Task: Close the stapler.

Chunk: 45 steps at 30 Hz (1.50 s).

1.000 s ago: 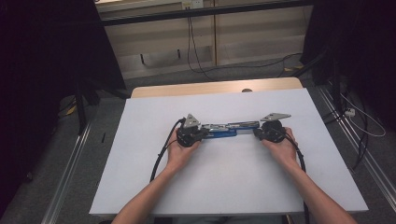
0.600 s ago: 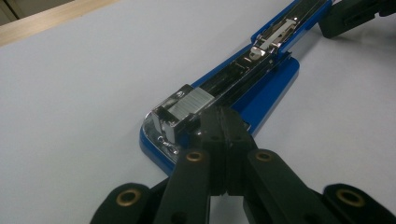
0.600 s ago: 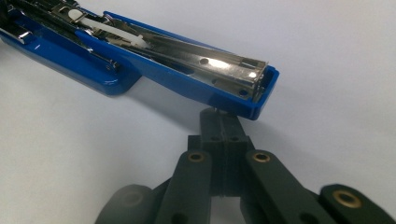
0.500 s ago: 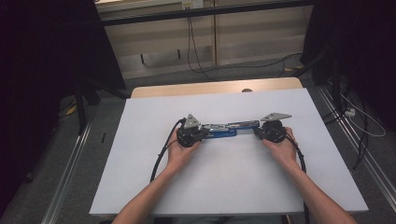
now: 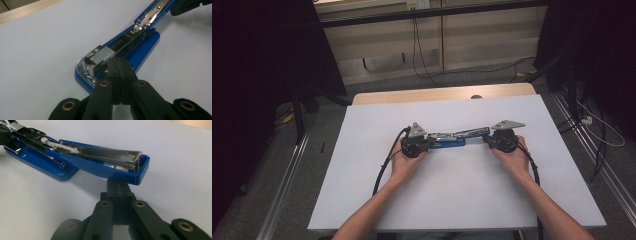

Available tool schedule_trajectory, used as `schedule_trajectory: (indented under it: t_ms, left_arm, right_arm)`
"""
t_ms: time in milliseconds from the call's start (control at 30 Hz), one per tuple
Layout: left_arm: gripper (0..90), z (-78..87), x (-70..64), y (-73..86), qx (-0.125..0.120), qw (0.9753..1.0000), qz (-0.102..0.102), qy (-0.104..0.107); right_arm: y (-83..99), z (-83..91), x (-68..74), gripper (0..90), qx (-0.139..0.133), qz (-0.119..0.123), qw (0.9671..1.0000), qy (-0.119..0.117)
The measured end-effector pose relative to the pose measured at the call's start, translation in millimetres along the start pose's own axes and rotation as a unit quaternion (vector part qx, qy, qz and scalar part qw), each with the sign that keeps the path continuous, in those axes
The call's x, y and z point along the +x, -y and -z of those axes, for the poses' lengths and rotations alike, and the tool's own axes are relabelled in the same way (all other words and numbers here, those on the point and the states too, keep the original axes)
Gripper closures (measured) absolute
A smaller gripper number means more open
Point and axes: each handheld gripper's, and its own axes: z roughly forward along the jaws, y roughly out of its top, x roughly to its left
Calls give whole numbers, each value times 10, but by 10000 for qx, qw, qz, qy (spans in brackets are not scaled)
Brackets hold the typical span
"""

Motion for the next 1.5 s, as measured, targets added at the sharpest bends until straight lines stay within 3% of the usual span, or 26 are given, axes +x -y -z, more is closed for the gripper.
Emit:
schedule_trajectory:
  t_ms: [167, 800, 1033, 1133, 1233, 1500]
  left_arm:
    - [899, 7, -13, 3, 20, 10000, -62, -52]
    - [875, 16, 4, 20, -50, 10000, 48, -18]
    - [821, 29, -11, 23, -41, 10000, 70, 55]
    - [787, 40, -13, 30, -62, 9997, 218, 121]
    - [765, 52, -25, 41, -68, 9997, 234, 84]
    - [665, 110, -90, 55, -127, 9997, 229, -26]
  right_arm:
    - [-3, 0, -1, 900, -54, -12, 10000, -21]
    - [-25, 38, 33, 900, -382, 59, 9991, -200]
    - [-24, 82, 14, 832, -495, -49, 9984, -262]
    - [-25, 98, 9, 823, -587, -113, 9977, -325]
    - [-14, 115, 16, 807, -637, -132, 9971, -387]
    - [0, 127, 40, 646, -697, -258, 9964, -417]
